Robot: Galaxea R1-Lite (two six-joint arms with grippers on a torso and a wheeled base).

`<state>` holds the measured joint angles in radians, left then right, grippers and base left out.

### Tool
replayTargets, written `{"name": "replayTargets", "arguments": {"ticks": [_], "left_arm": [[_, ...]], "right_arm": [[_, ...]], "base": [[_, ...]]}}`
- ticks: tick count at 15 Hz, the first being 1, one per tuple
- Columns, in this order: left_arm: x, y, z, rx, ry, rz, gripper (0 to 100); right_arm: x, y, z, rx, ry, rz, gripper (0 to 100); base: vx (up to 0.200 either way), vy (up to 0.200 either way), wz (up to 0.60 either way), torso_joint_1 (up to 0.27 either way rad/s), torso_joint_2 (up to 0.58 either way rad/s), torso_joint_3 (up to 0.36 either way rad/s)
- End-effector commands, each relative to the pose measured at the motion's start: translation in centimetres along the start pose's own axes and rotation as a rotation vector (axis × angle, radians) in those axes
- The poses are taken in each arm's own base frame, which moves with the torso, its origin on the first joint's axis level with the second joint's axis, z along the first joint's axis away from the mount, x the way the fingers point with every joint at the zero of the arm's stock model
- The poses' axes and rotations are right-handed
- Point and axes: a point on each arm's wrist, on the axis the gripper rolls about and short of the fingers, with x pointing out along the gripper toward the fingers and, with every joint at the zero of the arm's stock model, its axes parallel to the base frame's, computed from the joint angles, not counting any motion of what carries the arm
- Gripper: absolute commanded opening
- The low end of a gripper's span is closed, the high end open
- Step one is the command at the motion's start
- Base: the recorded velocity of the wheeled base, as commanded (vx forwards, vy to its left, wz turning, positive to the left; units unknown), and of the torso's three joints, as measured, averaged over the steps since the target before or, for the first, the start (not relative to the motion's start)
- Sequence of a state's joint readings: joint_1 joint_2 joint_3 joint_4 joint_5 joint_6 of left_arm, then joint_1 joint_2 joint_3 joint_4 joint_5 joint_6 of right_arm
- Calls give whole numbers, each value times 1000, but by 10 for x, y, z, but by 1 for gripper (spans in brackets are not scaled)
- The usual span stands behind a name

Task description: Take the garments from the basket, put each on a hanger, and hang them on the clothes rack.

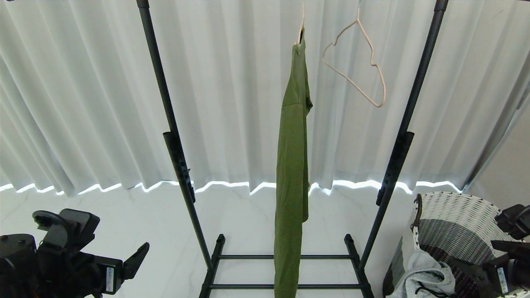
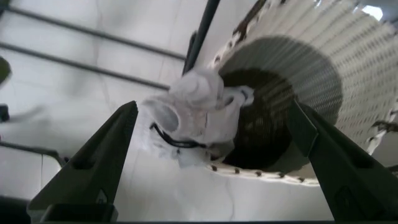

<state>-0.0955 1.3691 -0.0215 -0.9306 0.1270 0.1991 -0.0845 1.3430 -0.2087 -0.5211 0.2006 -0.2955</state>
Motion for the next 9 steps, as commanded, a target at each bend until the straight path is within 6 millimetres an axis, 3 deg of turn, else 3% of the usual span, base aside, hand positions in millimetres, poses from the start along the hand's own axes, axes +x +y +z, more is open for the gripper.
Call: {"name": "replayTargets", "arguments": {"ticks": [1, 6, 9], "left_arm": [[0, 0, -1, 1, 4, -2, 100], [0, -1, -2, 0, 9, -4, 100], [-1, -3, -6, 8, 29, -17, 100]], "right_arm": [[18, -3, -9, 21, 87, 16, 100], [18, -1, -20, -22, 131, 29, 100], [27, 0, -28, -12, 188, 48, 100]], "base": [[200, 0, 0, 2, 12, 17], [200, 0, 0, 0, 4, 5], [0, 0, 0, 0, 0, 0]]}}
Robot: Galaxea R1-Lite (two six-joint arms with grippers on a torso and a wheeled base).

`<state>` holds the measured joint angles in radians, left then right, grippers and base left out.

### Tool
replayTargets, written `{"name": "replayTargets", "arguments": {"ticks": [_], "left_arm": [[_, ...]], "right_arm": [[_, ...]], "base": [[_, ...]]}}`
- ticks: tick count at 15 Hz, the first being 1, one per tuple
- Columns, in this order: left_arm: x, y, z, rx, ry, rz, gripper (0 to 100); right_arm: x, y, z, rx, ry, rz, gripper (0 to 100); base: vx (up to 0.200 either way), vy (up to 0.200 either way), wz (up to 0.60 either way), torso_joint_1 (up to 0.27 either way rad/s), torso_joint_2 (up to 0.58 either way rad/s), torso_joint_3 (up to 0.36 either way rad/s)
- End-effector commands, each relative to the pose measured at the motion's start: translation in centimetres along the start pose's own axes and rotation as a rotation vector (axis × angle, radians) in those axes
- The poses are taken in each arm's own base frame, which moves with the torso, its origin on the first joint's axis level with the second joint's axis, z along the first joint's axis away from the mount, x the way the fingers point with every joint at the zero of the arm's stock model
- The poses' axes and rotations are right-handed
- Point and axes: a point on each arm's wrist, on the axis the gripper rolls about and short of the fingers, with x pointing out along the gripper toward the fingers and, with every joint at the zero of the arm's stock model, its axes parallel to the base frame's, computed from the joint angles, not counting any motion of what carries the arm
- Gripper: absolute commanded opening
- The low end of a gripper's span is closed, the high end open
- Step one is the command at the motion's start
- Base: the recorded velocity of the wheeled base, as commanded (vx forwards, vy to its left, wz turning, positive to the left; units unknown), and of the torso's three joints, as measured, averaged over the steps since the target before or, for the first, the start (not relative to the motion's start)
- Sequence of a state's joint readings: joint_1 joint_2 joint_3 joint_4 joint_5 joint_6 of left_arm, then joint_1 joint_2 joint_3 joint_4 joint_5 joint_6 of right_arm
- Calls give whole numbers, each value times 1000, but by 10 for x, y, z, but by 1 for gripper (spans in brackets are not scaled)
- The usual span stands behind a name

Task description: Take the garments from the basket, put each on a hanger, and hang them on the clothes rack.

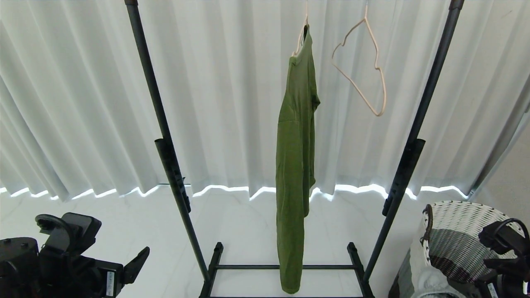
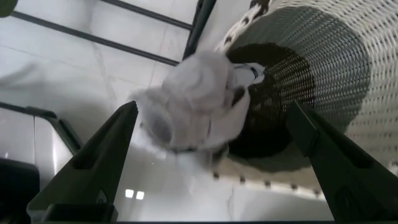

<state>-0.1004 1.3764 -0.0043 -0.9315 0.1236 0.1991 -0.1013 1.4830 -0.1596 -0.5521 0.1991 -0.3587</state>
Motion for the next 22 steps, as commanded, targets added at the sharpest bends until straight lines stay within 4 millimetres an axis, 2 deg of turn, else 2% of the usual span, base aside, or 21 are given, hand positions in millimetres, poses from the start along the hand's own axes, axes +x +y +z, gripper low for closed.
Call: {"name": "replayTargets", "arguments": {"ticks": [1, 3, 6, 11, 14, 19, 22], "left_arm": [[0, -1, -1, 4, 6, -7, 100], [0, -1, -1, 4, 4, -7, 100], [-1, 0, 4, 0, -27, 0, 100], [0, -2, 8, 11, -50, -10, 100], [-1, -2, 7, 10, -46, -11, 100], [-1, -2, 6, 12, -43, -11, 100], [-1, -2, 6, 11, -41, -12, 100]], "right_arm": [[10, -1, -5, 10, 41, 15, 100], [15, 1, -12, 17, 65, 19, 100], [9, 9, -32, 29, 95, 29, 100], [-5, 11, -34, 56, 73, 2, 100], [-4, 6, -37, 58, 144, -168, 100], [14, 5, -48, 82, 279, -124, 100], [17, 8, -47, 65, 281, -103, 100]], "base": [[0, 0, 0, 0, 0, 0], [0, 0, 0, 0, 0, 0], [0, 0, 0, 0, 0, 0], [0, 0, 0, 0, 0, 0], [0, 0, 0, 0, 0, 0], [0, 0, 0, 0, 0, 0], [0, 0, 0, 0, 0, 0]]}}
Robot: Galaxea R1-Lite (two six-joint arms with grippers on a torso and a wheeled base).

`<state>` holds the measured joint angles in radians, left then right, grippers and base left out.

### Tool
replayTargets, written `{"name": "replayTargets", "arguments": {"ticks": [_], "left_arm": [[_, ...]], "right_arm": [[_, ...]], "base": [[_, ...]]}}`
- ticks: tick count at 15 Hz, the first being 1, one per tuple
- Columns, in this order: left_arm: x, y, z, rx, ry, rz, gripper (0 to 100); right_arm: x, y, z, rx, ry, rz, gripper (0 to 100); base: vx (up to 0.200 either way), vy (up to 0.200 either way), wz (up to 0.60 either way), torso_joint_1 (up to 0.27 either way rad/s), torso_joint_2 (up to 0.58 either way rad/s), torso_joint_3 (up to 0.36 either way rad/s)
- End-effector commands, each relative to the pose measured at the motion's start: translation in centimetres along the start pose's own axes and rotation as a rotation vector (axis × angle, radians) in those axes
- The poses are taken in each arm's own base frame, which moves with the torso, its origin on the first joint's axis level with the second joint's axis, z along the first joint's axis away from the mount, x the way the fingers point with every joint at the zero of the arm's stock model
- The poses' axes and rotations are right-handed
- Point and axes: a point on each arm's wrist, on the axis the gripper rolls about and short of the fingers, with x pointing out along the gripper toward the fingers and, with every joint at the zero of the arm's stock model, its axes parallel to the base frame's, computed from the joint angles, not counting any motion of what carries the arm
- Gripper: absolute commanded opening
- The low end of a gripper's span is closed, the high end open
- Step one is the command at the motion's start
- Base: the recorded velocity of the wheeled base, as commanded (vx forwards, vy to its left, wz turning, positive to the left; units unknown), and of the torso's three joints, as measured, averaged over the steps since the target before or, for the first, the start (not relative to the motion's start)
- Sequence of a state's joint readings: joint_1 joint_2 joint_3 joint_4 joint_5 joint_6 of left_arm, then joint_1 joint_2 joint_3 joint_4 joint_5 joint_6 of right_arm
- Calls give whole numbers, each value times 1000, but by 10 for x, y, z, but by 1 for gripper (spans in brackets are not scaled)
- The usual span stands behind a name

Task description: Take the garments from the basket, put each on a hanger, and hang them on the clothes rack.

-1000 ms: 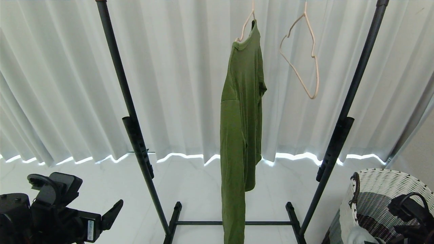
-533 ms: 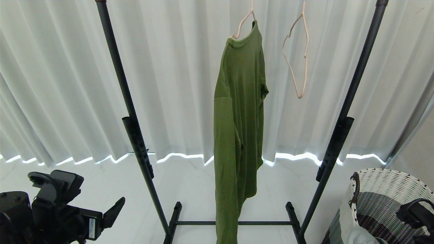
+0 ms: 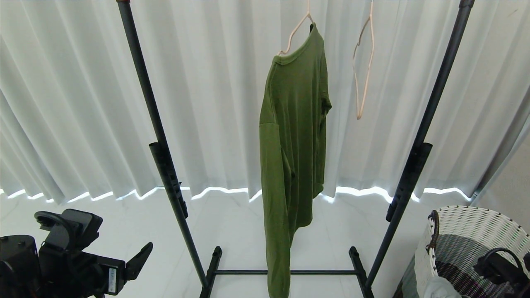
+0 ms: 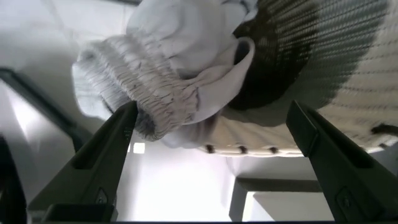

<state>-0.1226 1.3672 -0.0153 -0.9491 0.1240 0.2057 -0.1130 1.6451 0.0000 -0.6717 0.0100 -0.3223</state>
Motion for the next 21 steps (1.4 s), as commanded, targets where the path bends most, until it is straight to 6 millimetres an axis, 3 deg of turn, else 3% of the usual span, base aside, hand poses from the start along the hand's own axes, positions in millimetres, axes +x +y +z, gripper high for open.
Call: {"name": "replayTargets", "arguments": {"ticks": [1, 8, 13, 21], "left_arm": [[0, 0, 0, 0, 1, 0, 100], [0, 0, -1, 1, 5, -1, 100], [-1, 0, -1, 0, 4, -1, 100], [-1, 0, -1, 0, 2, 0, 100]], "right_arm": [[3, 1, -1, -6, 21, 13, 100], [4, 3, 0, -11, 8, 61, 100], [17, -12, -9, 88, 86, 17, 100], [24, -12, -5, 131, 45, 80, 100]], "base": [[0, 0, 0, 0, 0, 0], [0, 0, 0, 0, 0, 0], [0, 0, 0, 0, 0, 0], [0, 0, 0, 0, 0, 0]]}}
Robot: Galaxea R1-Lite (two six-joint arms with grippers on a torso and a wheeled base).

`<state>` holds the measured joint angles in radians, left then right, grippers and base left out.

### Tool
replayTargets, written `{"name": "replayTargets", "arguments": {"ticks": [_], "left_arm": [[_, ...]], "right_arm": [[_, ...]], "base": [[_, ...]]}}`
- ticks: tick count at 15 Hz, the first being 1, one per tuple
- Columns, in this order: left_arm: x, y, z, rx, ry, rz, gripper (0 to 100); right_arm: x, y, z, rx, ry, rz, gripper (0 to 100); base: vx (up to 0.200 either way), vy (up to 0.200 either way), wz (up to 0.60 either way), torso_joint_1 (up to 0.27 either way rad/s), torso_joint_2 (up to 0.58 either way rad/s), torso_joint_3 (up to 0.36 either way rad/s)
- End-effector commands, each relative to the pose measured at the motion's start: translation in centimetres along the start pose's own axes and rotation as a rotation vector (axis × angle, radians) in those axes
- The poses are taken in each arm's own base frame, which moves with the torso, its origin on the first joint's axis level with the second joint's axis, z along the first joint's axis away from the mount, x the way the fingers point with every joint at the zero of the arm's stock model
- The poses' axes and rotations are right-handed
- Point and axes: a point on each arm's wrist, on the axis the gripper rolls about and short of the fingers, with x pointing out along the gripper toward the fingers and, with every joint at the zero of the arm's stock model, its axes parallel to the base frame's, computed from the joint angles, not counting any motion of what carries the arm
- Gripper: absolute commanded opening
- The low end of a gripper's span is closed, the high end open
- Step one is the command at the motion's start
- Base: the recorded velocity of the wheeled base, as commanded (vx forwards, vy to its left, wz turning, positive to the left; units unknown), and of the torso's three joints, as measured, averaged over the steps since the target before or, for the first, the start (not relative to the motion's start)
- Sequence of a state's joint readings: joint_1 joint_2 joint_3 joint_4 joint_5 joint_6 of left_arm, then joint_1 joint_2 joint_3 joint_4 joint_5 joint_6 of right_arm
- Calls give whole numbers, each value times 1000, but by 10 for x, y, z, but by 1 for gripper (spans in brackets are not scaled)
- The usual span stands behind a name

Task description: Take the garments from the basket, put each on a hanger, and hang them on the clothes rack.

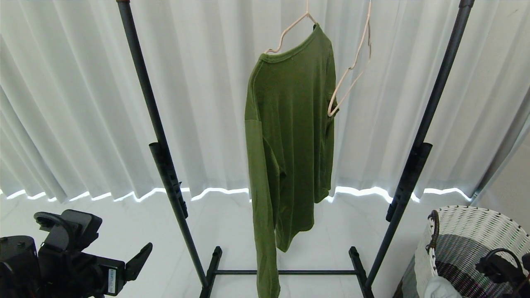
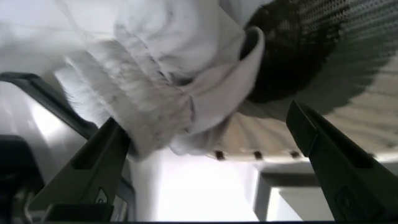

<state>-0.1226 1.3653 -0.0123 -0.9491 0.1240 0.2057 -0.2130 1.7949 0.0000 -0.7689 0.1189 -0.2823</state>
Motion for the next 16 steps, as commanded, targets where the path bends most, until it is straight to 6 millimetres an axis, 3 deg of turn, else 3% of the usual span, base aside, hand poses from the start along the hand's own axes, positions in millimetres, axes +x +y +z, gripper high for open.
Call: {"name": "replayTargets", "arguments": {"ticks": [1, 2, 9, 12, 14, 16], "left_arm": [[0, 0, 0, 0, 1, 0, 100], [0, 0, 0, 0, 0, 0, 100], [0, 0, 0, 0, 0, 0, 100], [0, 0, 0, 1, 0, 0, 100], [-1, 0, 0, 2, -4, -1, 100], [-3, 1, 2, -1, -23, 5, 100]], "right_arm": [[5, 0, -2, 10, 27, 17, 100], [6, 0, -2, 14, 30, 19, 0], [8, 1, 0, 20, 15, 31, 0], [4, 2, 17, 5, -155, 53, 0], [-7, 19, 30, -25, -256, 105, 0], [-25, 30, 57, -45, -428, 141, 0]], "base": [[0, 0, 0, 0, 0, 0], [0, 0, 0, 0, 0, 0], [0, 0, 0, 0, 0, 0], [0, 0, 0, 0, 0, 0], [0, 0, 0, 0, 0, 0], [0, 0, 0, 0, 0, 0]]}}
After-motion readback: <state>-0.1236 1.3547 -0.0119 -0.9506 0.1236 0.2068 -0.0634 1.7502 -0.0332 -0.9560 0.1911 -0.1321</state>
